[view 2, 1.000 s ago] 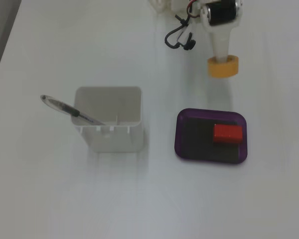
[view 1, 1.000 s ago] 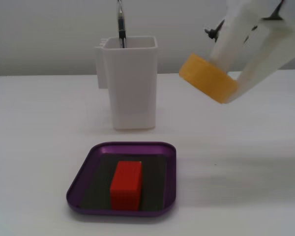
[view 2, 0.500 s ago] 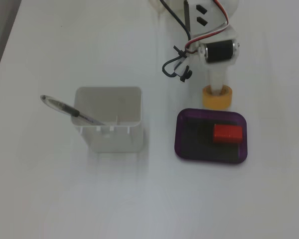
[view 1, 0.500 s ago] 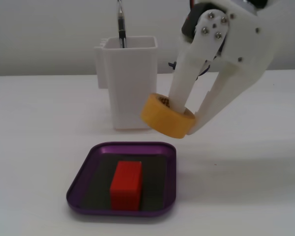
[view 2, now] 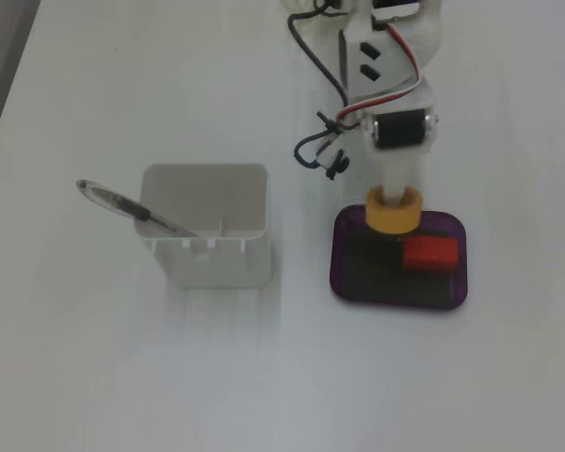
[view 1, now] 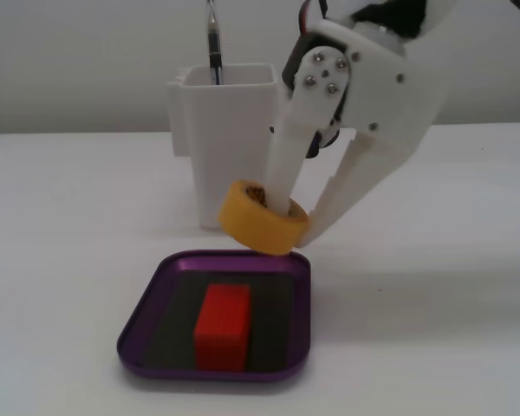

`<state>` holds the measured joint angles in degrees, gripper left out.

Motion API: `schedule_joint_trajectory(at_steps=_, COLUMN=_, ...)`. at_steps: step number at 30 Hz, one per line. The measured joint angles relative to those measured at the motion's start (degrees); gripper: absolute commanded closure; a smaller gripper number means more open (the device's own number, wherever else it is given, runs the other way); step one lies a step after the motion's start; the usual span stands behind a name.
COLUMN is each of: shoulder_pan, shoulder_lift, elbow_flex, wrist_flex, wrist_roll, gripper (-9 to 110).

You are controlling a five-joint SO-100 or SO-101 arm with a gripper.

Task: Grab up the yellow tape and put it in the box.

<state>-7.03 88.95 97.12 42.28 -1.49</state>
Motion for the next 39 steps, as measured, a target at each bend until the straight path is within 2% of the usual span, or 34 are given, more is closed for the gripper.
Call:
schedule_joint_trajectory(at_steps=17, shoulder_pan=1.23, shoulder_lift=-10.28, elbow_flex=-5.27, wrist_flex=-0.18, wrist_roll=-0.09, gripper=102)
schedule_joint_trajectory(at_steps=24, shoulder_pan=1.67, shoulder_lift=-10.28, elbow_flex=-5.36, wrist_flex=-0.18, wrist_roll=-0.09, gripper=87)
schedule_joint_trajectory(at_steps=28, shoulder_pan=1.49, shoulder_lift=-10.28, elbow_flex=-5.36, wrist_flex=0.09, wrist_roll=-0.09, gripper=84)
schedule_joint_trajectory(at_steps=34, shoulder_pan=1.58, shoulder_lift=-8.96, elbow_flex=-8.17, wrist_flex=6.68, wrist_roll=-0.09, gripper=84)
schedule_joint_trajectory(at_steps=39, shoulder_pan=1.41, shoulder_lift=-0.35, elbow_flex=-12.04, wrist_flex=14.24, wrist_roll=-0.18, gripper=84)
